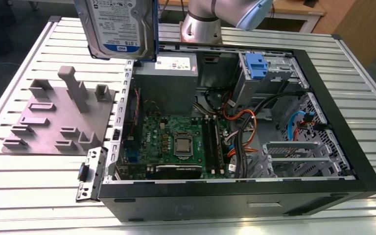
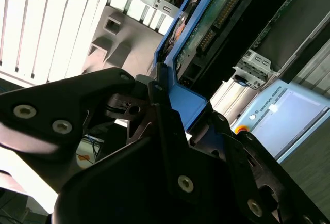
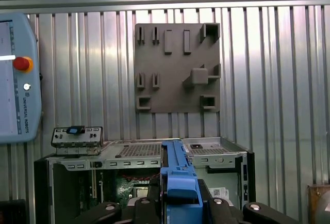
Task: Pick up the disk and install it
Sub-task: 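Pick up the disk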
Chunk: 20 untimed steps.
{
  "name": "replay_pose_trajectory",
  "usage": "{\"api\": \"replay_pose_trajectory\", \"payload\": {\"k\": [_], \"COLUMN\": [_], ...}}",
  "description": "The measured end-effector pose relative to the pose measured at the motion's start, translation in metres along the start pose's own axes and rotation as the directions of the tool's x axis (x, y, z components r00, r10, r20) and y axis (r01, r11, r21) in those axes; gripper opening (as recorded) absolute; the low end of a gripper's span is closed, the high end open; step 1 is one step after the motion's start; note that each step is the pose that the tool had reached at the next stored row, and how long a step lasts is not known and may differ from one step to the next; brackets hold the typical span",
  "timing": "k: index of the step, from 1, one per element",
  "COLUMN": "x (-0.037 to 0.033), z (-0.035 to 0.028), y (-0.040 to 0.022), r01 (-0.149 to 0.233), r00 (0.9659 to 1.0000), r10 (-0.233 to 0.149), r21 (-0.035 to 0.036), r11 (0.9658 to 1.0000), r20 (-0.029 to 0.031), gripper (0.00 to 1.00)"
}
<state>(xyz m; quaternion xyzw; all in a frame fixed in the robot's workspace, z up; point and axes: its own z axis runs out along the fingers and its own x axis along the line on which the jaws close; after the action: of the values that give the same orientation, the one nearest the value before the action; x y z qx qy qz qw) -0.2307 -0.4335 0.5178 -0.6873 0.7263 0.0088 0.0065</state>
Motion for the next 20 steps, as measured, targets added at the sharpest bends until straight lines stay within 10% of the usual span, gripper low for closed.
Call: {"api": "replay_pose_trajectory", "payload": {"k": [20], "x": [-0.0001], "z": [0.0], "y": [-0.0025], "r01": [0.0], "r00": [1.0], "r10": [0.0], "r21": [0.0], "r11": [1.0], "r20": [0.0], "gripper": [0.36]}}
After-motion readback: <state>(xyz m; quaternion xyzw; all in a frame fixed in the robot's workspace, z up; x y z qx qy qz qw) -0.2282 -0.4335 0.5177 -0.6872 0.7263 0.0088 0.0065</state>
